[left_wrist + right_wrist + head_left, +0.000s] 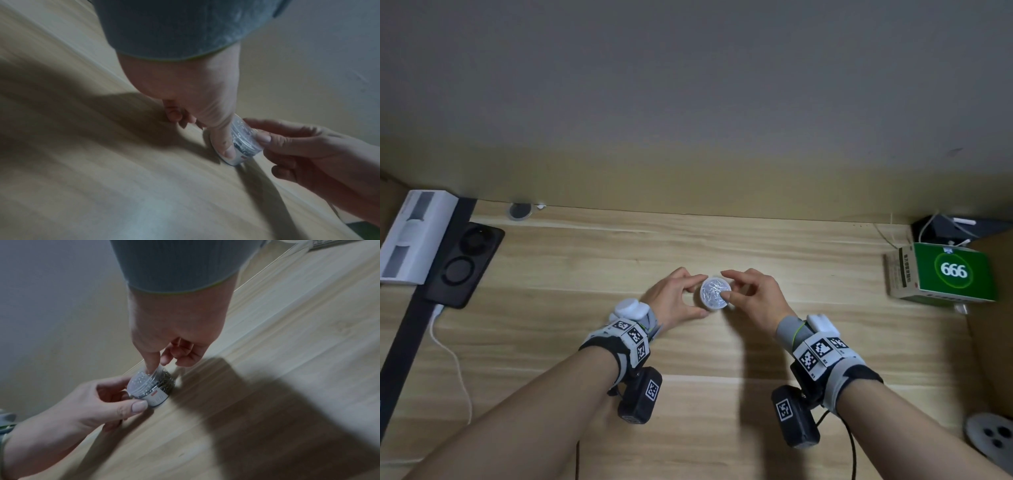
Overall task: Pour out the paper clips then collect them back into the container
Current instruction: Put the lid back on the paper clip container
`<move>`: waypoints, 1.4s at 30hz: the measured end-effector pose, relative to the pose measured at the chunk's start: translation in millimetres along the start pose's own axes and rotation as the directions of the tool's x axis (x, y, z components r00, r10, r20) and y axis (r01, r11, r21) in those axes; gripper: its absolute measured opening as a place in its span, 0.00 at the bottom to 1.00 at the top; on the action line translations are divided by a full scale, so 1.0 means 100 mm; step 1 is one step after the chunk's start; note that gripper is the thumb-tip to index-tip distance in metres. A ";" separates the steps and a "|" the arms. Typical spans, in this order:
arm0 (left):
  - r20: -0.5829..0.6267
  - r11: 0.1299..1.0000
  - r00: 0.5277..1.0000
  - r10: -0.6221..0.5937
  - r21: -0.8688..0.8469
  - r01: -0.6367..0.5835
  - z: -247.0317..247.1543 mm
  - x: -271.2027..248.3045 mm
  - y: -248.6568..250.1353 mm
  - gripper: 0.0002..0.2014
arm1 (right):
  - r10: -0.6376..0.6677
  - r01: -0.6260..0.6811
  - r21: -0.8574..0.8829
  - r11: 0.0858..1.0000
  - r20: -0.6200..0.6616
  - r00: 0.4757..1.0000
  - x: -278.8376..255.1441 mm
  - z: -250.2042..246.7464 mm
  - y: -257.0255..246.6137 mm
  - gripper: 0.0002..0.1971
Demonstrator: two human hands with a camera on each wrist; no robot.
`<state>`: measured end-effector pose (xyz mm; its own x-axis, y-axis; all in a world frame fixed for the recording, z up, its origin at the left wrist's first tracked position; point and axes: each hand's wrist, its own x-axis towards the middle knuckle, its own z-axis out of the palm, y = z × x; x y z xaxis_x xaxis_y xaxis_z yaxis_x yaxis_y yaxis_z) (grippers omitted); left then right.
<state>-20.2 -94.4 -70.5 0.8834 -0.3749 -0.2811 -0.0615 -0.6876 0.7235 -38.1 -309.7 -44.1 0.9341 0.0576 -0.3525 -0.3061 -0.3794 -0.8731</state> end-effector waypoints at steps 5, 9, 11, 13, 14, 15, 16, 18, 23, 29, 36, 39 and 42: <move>0.002 0.999 1.000 -0.011 0.047 0.011 0.02 0.04 0.02 0.36 | -0.012 0.012 -0.047 0.999 -0.011 1.000 0.03 0.02 0.06 0.16; -0.030 0.997 0.999 -0.034 0.067 0.036 0.04 0.02 0.03 0.32 | 0.019 -0.022 -0.031 0.999 -0.109 0.994 0.00 0.08 0.10 0.14; -0.023 0.997 0.999 -0.036 0.065 0.037 0.05 0.02 0.04 0.32 | 0.011 -0.015 -0.030 0.999 -0.122 0.992 -0.03 0.09 0.10 0.15; -0.005 0.997 0.999 -0.044 0.064 0.044 0.04 0.04 0.03 0.32 | -0.023 0.020 -0.055 0.998 -0.053 0.998 -0.07 0.08 0.10 0.23; 0.005 0.997 0.999 -0.048 0.066 0.047 0.03 0.04 0.03 0.32 | -0.038 0.038 -0.075 0.996 -0.001 0.999 -0.09 0.07 0.11 0.29; 0.011 0.996 0.999 -0.050 0.070 0.049 0.03 0.05 0.03 0.32 | -0.048 0.052 -0.102 0.993 0.037 0.998 -0.10 0.06 0.13 0.32; 0.013 0.996 0.999 -0.049 0.070 0.048 0.03 0.06 0.03 0.32 | -0.059 0.065 -0.121 0.990 0.053 0.997 -0.10 0.05 0.14 0.34; 0.013 0.997 0.999 -0.041 0.067 0.040 0.04 0.06 0.02 0.32 | -0.070 0.074 -0.141 0.987 0.033 0.997 -0.07 0.05 0.14 0.35; 0.006 0.997 0.999 -0.039 0.067 0.039 0.05 0.04 0.02 0.32 | -0.110 0.095 -0.261 0.961 -0.043 0.993 -0.09 0.06 0.07 0.34; 0.003 0.997 0.999 -0.038 0.061 0.038 0.04 0.04 0.02 0.34 | -0.144 0.151 -0.194 0.969 0.051 0.988 -0.11 -0.01 0.07 0.30; -0.006 0.995 0.999 -0.042 0.088 0.043 0.04 0.04 0.04 0.33 | -0.066 0.068 -0.123 0.990 0.019 0.998 -0.06 -0.04 0.10 0.25; -0.005 0.995 0.999 -0.042 0.093 0.042 0.03 0.05 0.04 0.33 | -0.055 0.056 -0.104 0.993 0.006 0.998 -0.10 -0.03 0.12 0.23; -0.006 0.995 0.999 -0.044 0.085 0.044 0.04 0.05 0.04 0.33 | -0.051 0.050 -0.090 0.995 0.000 0.999 -0.10 -0.04 0.15 0.24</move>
<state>-17.7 -101.4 -71.1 0.8881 -0.3404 -0.3088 -0.0613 -0.7536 0.6545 -51.0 -319.4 -52.7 0.9483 0.0765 -0.3079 -0.2409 -0.4577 -0.8558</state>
